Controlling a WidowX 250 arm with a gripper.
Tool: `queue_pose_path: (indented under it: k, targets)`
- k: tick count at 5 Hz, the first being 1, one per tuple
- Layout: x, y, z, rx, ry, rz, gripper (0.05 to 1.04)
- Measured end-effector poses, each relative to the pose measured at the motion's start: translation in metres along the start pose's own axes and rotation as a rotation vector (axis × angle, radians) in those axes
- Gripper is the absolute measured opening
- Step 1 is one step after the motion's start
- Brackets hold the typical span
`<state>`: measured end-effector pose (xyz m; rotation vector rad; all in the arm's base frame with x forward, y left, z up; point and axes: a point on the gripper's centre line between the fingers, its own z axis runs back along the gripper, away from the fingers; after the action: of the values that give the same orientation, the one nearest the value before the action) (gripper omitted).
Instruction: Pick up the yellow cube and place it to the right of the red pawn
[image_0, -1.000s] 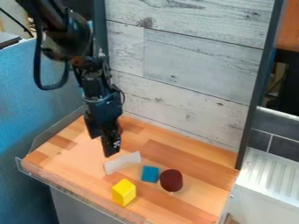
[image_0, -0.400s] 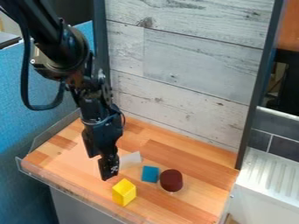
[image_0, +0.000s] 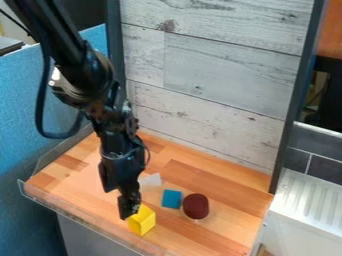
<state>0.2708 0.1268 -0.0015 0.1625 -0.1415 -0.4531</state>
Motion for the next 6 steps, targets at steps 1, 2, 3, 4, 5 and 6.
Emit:
queue_pose_path:
  k: [1, 2, 3, 4, 5, 6]
  targets:
    - [0.006, -0.003, -0.005, -0.017, 0.007, 0.036, 1.0]
    - [0.011, -0.009, -0.005, -0.026, 0.006, 0.043, 1.0]
    - [0.011, -0.011, -0.01, -0.026, 0.019, 0.041, 1.0]
    - [0.007, -0.013, -0.022, -0.026, 0.046, 0.048, 1.0]
    - [0.007, -0.011, -0.033, -0.018, 0.057, 0.056, 0.985]
    - [0.008, -0.013, -0.044, -0.016, 0.079, 0.061, 0.892]
